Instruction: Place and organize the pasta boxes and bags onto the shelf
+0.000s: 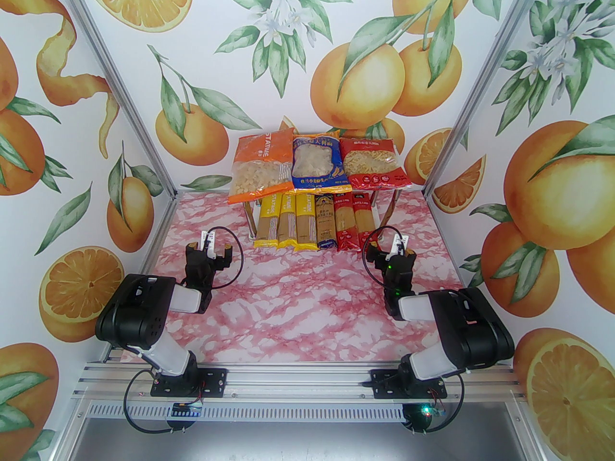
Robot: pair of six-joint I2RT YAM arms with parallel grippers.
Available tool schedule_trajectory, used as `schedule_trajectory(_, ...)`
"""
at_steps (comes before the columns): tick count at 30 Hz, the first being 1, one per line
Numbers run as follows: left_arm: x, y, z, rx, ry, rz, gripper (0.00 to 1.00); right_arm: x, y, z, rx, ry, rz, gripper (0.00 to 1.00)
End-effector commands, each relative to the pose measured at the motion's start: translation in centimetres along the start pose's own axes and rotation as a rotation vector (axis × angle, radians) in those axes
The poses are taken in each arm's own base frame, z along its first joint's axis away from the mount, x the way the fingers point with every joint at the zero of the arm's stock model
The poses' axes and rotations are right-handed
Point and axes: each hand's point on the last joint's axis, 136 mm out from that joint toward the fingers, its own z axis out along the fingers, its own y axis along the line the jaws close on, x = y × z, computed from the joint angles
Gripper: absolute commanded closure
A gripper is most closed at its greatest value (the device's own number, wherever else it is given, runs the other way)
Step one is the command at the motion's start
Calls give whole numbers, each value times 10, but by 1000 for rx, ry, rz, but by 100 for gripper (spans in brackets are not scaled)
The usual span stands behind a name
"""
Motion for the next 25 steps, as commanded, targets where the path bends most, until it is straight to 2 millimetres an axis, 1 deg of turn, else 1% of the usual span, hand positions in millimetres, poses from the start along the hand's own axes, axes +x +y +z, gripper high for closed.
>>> schedule_trajectory(1, -12, 2, 4, -2, -31, -20, 0, -6, -3, 3, 31, -18, -13, 0)
schedule_trajectory(25, -13, 2, 5, 14, -28, -29, 0, -6, -3, 3, 30, -19, -13, 0)
